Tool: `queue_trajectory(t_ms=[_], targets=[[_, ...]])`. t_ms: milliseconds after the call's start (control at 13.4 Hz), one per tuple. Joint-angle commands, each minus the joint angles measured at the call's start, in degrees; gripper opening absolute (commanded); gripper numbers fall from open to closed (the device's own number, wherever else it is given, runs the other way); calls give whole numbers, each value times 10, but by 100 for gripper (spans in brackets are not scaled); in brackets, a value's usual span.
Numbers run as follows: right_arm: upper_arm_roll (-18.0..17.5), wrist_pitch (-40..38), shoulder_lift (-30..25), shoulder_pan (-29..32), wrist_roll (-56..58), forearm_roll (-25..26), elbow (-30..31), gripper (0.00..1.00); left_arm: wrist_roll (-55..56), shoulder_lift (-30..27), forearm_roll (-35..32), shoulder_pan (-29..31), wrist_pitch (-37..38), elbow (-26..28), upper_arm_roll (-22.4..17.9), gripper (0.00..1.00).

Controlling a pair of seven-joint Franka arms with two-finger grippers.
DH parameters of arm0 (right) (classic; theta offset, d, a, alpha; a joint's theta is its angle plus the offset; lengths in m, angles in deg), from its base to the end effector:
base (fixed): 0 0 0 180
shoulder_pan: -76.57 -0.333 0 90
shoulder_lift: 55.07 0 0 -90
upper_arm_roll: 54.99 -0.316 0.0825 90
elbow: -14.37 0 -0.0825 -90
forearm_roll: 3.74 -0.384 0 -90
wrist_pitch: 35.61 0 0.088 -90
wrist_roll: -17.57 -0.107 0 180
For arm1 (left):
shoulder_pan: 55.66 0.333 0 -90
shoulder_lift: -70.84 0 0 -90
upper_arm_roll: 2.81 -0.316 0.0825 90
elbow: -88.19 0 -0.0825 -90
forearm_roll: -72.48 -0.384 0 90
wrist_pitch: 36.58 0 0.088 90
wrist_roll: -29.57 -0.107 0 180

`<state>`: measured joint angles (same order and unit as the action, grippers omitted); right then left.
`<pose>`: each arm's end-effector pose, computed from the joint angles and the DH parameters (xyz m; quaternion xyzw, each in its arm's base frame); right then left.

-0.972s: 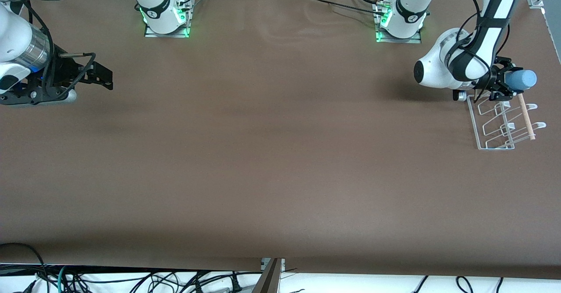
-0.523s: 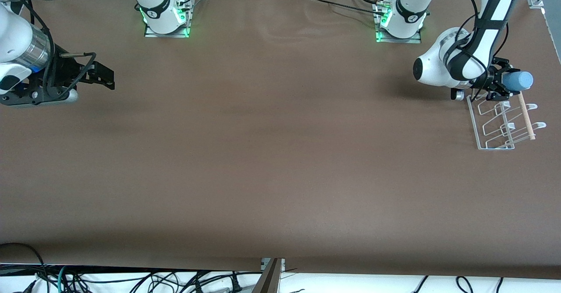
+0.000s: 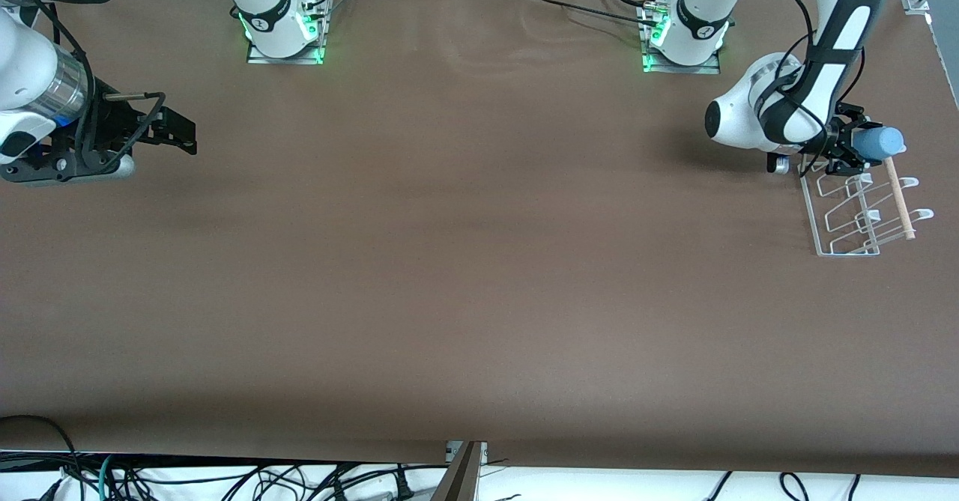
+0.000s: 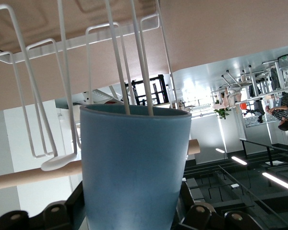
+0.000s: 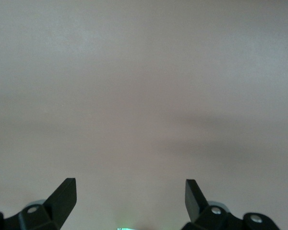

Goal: Transfer cup to left arm and place on rack
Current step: 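Open the left gripper to release the cup on the rack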

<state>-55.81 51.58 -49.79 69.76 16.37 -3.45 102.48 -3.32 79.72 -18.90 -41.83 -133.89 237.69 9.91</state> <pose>0.5704 0.0755 0.5838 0.9970 0.0560 -0.0538 0.0060 0.3861 0.0993 0.2112 -0.4677 0.5939 0.4941 0.4294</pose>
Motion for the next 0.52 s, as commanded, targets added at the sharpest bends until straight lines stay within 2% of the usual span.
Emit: queue_trajectory(t_ms=[0, 75, 299, 449], targets=[[-1, 1, 1, 6, 10, -12, -3, 100, 16, 3, -21, 13, -9, -6, 2, 54], [-1, 1, 1, 6, 10, -12, -3, 100, 15, 2, -20, 13, -8, -9, 2, 100], [-1, 0, 1, 7, 10, -12, -3, 100, 7, -3, -12, 11, -7, -23, 5, 100], [-1, 1, 1, 7, 10, -12, -3, 100, 6, -5, 17, 6, -4, -33, 9, 100]])
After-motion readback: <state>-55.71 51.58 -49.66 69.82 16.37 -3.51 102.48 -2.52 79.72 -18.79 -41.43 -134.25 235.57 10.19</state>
